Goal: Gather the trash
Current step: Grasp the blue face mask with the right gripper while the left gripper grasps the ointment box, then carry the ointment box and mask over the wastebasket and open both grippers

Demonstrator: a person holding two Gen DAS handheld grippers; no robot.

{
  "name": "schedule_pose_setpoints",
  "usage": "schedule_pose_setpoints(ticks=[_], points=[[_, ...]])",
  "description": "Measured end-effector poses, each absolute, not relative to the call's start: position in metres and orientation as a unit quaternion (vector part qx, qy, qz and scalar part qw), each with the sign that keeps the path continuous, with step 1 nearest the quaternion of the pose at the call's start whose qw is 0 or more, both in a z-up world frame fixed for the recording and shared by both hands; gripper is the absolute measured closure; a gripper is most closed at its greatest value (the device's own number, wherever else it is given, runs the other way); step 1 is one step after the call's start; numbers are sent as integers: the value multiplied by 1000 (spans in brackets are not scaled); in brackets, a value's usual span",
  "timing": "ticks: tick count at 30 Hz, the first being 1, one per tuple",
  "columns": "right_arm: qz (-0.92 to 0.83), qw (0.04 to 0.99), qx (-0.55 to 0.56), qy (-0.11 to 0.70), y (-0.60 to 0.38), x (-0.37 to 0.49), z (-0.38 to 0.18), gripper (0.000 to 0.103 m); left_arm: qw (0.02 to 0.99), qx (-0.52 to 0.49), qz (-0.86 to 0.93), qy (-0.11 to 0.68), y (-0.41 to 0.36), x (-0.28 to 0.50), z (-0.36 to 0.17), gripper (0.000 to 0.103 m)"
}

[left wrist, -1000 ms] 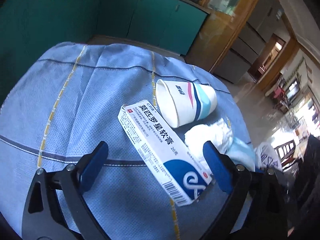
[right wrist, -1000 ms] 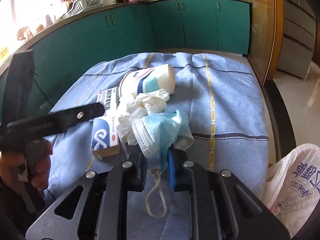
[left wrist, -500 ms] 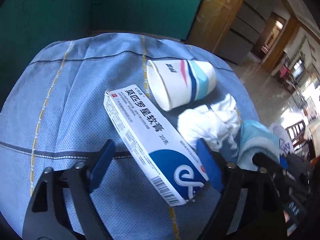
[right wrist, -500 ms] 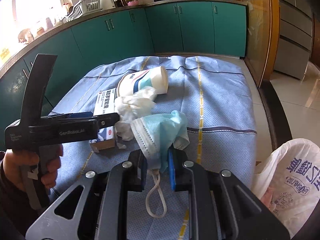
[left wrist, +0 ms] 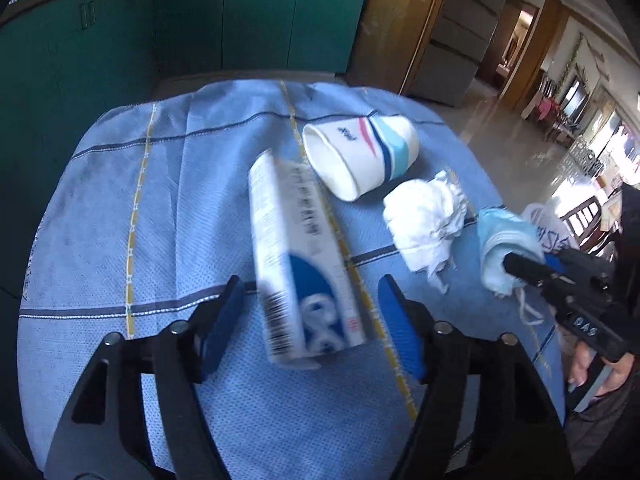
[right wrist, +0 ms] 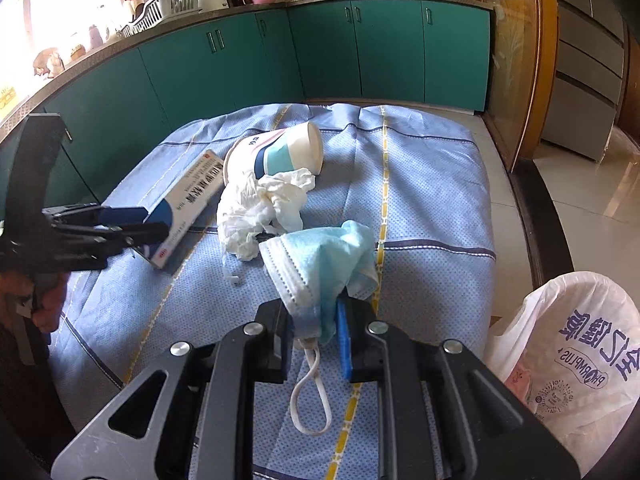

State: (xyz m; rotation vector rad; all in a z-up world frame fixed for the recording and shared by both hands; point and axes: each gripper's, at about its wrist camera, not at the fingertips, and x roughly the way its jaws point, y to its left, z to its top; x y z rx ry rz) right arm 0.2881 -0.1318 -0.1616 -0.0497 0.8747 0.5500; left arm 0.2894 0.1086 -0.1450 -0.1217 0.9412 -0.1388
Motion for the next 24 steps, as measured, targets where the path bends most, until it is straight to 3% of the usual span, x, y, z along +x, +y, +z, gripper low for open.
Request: schedule_pose_setpoints(ticks=[3, 5, 7, 9, 11, 16, 24], points=[[250, 871, -23, 421, -131, 291, -165, 77, 892, -44, -72, 444, 96, 287, -143, 21], [245, 874, -21, 419, -132, 291, -166, 66, 894, -29, -61, 443, 89, 290, -147, 19], [236, 878, -20, 416, -133, 293, -166, 48, 892, -17, -41, 450, 86, 293, -154, 19], [235, 880, -18, 412, -132, 292, -166, 41, 888, -12, -24, 458, 87, 299, -161, 19], [241, 879, -19, 410, -130, 292, -165, 38, 887, -11, -17, 461, 89, 301, -166, 24], [238, 880, -22, 412, -124, 294, -168, 36, 889, 1, -9, 458, 90, 303, -168, 50], [214, 891, -62, 397, -115, 286, -166, 39, 898, 10, -10, 439, 82, 295, -159, 56]])
